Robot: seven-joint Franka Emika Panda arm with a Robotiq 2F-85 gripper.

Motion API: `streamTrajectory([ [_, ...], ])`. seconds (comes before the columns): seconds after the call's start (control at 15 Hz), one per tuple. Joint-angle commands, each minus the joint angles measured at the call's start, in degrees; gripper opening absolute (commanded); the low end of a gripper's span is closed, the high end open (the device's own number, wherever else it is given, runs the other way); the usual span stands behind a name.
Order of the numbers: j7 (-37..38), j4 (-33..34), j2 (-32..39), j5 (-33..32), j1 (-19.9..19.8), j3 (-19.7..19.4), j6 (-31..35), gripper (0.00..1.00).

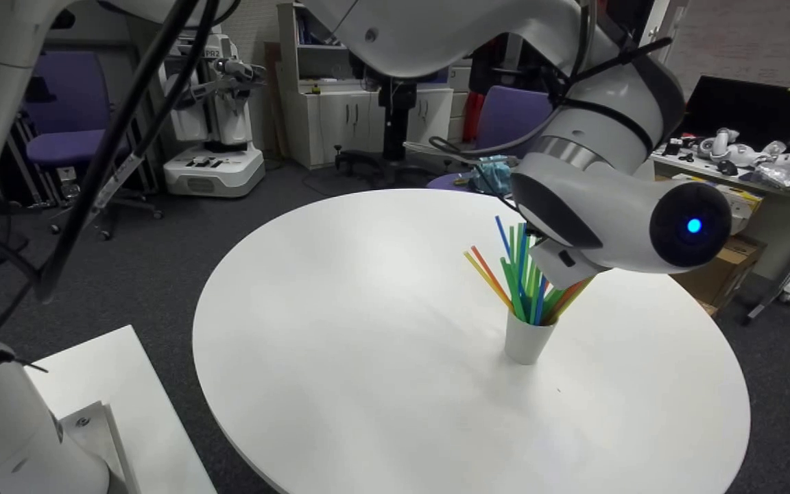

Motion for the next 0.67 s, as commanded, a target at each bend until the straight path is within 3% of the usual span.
streamTrajectory([
  [0.0,-0.3,1.18,-1.12,-0.11,-1.43,-0.46,-2.58,0.88],
  [0.07,-0.44,1.66,-1.69,-0.85,-1.07,-0.7,-2.05,0.96],
  [0.2,-0.27,2.95,-2.82,-3.38,0.06,-1.17,-1.17,1.0],
  [0.6,9.37,6.79,-9.35,-27.99,9.76,-2.12,3.6,1.0],
])
